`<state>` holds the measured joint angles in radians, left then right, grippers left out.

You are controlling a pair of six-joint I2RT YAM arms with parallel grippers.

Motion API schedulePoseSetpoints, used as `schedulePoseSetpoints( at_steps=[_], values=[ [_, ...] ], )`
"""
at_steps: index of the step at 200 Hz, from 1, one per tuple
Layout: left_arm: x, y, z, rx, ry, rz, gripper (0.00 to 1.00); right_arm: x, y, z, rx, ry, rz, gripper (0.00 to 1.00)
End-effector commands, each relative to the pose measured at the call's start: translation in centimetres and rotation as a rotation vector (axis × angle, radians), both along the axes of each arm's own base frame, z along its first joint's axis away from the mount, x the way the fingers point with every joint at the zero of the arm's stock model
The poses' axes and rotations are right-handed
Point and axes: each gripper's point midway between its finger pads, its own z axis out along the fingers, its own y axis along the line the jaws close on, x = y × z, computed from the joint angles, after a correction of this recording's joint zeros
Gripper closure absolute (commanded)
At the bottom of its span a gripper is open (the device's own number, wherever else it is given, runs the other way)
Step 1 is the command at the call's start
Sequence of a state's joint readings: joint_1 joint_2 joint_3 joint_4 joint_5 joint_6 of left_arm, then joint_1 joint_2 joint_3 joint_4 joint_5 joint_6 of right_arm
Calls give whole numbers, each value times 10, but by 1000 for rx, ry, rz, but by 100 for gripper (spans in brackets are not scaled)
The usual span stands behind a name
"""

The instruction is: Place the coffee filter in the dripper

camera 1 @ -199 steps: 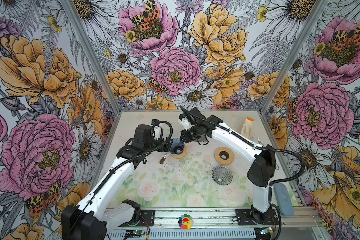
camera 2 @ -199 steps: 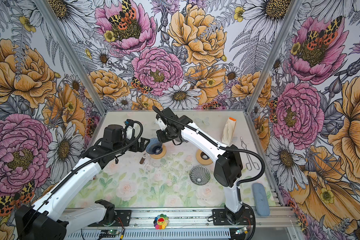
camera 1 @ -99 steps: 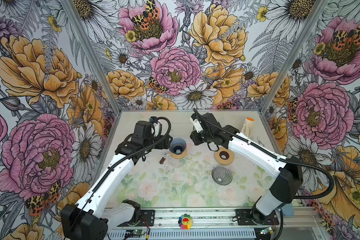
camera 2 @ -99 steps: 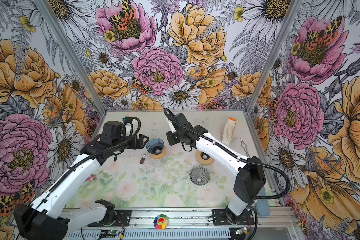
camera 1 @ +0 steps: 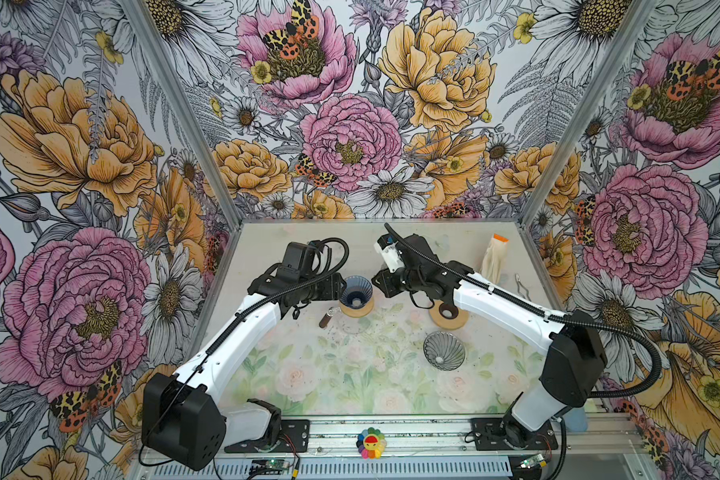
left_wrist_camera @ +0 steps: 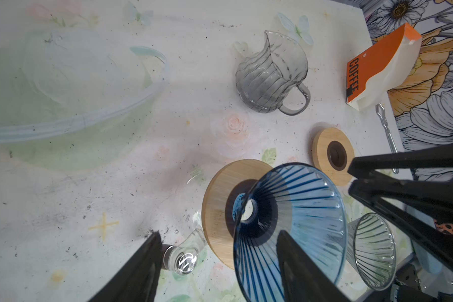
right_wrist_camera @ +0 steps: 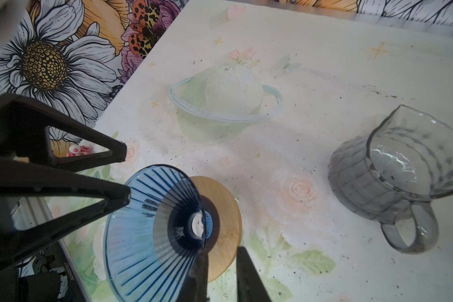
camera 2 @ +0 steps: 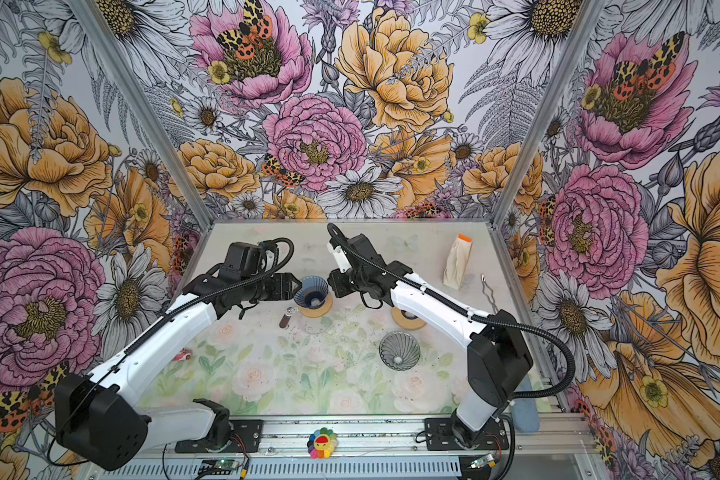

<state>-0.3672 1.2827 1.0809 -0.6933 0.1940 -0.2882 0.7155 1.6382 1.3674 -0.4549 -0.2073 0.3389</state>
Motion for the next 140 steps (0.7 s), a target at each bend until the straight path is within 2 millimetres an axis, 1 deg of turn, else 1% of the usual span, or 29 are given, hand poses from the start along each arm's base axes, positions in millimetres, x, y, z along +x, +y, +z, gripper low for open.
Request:
schedulePoseSetpoints(
  at_steps=[1, 42, 63, 90, 140],
  values=[
    [0, -6, 4, -19, 11, -17, 34, 1, 9, 9, 55, -7, 26, 78],
    [4, -5, 6, -16, 4, -19, 41, 0, 15, -2, 62, 43, 38, 78],
    [6, -4, 6, -21, 7, -15, 48, 2, 15, -5, 51, 49, 30, 78],
    [9, -2, 5, -24, 12, -12, 50, 4, 14, -7, 38, 48, 19, 79],
    [13, -5, -5, -14, 40, -19, 58, 6, 14, -8, 30, 48, 15, 80]
  ],
)
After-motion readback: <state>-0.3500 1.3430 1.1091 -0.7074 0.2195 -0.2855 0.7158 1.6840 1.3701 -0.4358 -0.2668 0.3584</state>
